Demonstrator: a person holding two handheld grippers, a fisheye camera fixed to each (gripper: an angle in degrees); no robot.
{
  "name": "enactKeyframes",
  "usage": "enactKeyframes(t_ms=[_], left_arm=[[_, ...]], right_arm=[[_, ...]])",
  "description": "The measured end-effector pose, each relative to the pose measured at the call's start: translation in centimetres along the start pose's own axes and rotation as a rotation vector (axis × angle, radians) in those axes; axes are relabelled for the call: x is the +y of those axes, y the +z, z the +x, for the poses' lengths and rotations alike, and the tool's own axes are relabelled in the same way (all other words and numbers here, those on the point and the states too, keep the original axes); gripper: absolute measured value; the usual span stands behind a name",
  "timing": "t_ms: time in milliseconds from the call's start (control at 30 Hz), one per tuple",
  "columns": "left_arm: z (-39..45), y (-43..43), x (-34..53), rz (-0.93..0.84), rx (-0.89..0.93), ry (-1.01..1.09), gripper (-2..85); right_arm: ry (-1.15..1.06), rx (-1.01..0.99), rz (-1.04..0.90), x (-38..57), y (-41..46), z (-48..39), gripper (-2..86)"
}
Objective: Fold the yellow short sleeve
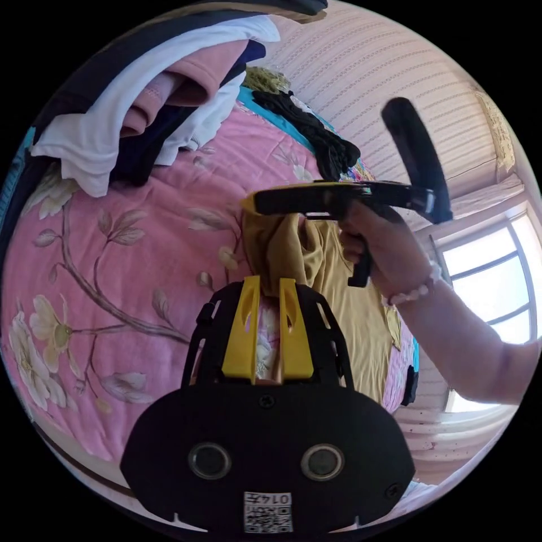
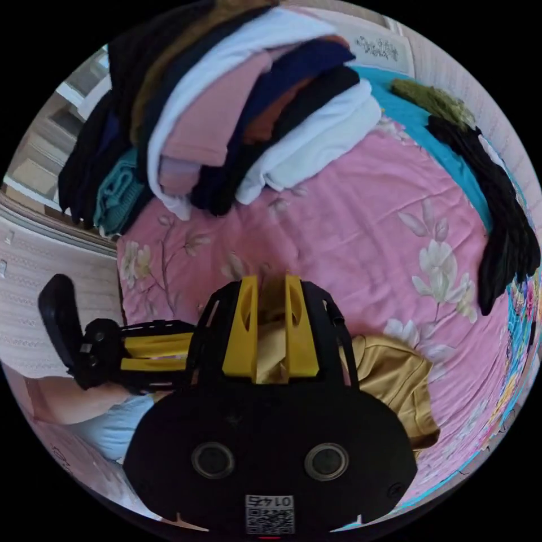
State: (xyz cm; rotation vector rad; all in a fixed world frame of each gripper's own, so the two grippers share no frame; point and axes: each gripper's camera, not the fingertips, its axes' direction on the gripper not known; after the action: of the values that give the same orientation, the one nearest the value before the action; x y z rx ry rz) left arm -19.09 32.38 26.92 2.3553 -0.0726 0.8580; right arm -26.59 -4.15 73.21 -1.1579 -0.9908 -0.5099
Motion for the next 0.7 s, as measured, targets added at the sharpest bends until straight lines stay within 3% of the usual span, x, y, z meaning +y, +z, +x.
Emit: enactKeyframes(t_ms=[67,233,400,700], left_arm=[[-0.6,-1.3,0.6,0.004,-0.008,0.015,6.1],[-3.2,-5.2,2.1,0.022,-0.003,0.017,6.0],[-4.7,-7.1,2.1,0.008,0.003,0.023,6.1],[-4.8,-8.6,-1.4,0.000,0.099,0.131,8.2]], right_arm=[[0.027,-0.025,-0.095,-0.9,3.2,0.8,2.2],[0.159,-0.065,0.149,3.0,0.0,4.1,0.6],[0.356,-0.106,0.269,9.2,-0.1,8.2,0.6],[0.440,-0.119,0.261,11.6,4.9,11.2,0.6]])
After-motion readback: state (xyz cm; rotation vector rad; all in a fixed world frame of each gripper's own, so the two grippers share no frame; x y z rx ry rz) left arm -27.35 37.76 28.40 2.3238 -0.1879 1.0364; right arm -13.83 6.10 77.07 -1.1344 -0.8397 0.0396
